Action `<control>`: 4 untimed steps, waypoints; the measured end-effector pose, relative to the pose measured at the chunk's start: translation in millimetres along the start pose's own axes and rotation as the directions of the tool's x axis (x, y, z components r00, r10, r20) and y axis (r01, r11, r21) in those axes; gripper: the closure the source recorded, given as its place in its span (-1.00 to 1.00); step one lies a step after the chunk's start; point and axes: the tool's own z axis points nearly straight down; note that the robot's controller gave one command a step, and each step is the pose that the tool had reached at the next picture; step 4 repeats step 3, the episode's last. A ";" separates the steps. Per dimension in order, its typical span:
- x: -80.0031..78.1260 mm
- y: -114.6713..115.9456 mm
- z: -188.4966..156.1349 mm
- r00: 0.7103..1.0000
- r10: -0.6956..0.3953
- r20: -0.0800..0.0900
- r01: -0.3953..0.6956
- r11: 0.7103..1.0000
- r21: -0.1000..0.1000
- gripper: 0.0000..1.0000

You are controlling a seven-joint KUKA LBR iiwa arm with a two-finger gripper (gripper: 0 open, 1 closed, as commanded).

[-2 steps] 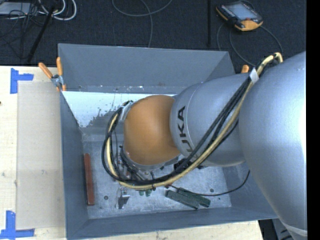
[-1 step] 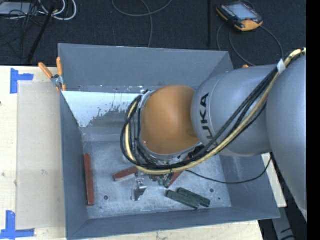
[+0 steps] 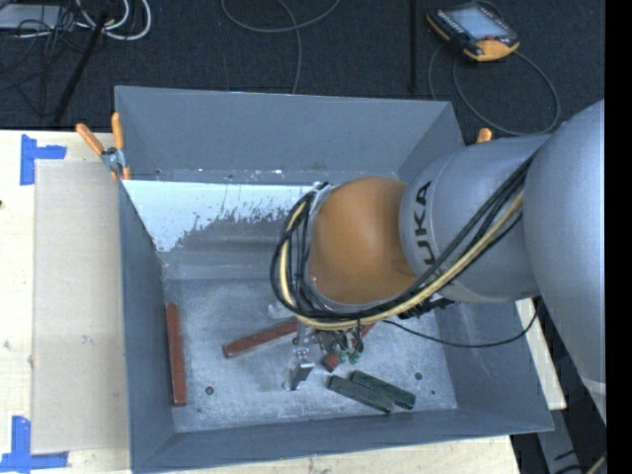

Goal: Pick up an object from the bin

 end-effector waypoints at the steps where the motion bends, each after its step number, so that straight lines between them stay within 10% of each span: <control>1: -23.3 10.0 40.2 0.996 0.086 0.004 -0.086 0.996 -0.002 1.00; 2: -23.4 9.9 40.2 0.996 0.088 0.004 -0.088 0.996 -0.002 1.00; 3: -54.1 6.0 -127.8 0.976 0.216 0.000 -0.216 0.976 0.000 1.00; 4: -54.1 6.0 -127.8 0.976 0.216 0.000 -0.216 0.976 0.000 1.00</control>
Offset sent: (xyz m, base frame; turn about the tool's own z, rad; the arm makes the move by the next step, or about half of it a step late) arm 0.0000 0.0000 0.0000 0.0000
